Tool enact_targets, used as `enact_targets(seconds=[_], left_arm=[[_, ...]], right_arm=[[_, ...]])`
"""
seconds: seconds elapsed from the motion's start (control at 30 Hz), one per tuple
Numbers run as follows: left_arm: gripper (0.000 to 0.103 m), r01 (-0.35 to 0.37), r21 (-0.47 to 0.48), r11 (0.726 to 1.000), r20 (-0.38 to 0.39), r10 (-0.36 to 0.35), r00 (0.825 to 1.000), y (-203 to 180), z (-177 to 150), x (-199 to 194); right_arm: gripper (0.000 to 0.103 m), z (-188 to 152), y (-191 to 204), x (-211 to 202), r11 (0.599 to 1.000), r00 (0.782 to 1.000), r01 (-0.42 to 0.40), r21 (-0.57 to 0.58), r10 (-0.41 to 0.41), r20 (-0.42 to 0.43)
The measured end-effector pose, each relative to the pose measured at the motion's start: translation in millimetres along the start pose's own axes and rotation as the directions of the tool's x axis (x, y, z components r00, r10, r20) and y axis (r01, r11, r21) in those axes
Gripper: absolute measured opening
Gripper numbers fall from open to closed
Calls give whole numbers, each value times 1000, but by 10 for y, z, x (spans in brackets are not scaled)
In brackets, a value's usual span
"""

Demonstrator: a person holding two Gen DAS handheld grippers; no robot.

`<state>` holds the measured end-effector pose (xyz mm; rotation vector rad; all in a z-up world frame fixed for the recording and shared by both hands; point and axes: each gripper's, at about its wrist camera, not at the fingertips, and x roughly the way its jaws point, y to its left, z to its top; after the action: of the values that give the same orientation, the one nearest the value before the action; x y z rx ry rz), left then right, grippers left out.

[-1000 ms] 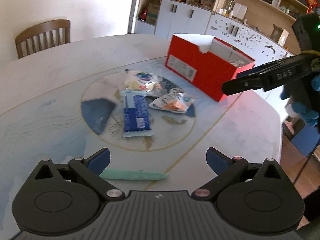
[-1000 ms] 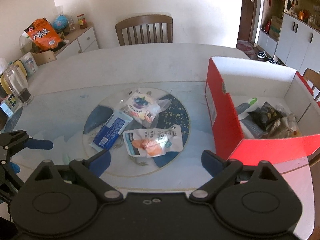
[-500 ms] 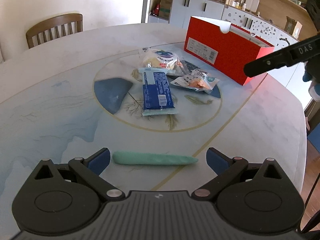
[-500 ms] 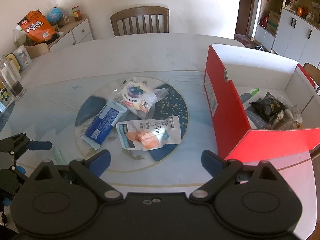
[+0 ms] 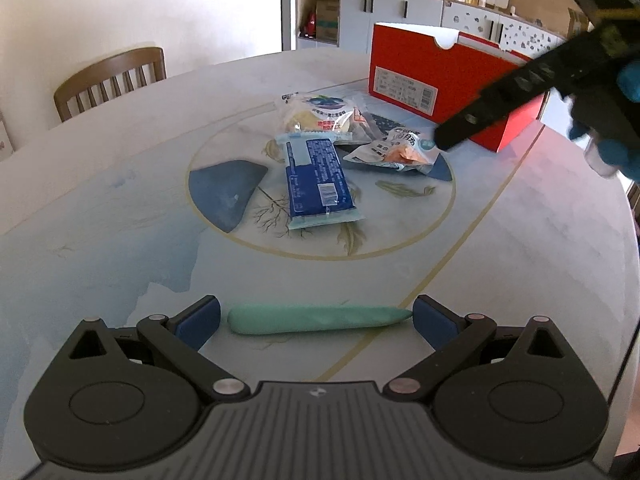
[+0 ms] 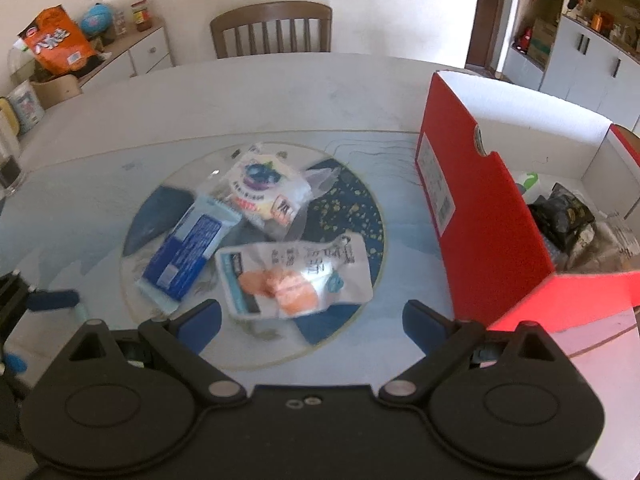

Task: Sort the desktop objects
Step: 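Move both tools back to the table, left tool over the mint-green stick, then grasp the mint-green stick with left tool while right tool grasps the white sausage pack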

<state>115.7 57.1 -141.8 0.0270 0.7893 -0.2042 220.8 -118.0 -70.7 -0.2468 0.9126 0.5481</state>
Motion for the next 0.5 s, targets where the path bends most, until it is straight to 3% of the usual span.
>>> enact_targets(seconds=[0.5], left_arm=[[102, -5, 4, 1000, 20, 5, 1000, -7, 15, 53]], right_arm=[[97, 149, -79, 485, 999, 999, 29, 42, -28, -34]])
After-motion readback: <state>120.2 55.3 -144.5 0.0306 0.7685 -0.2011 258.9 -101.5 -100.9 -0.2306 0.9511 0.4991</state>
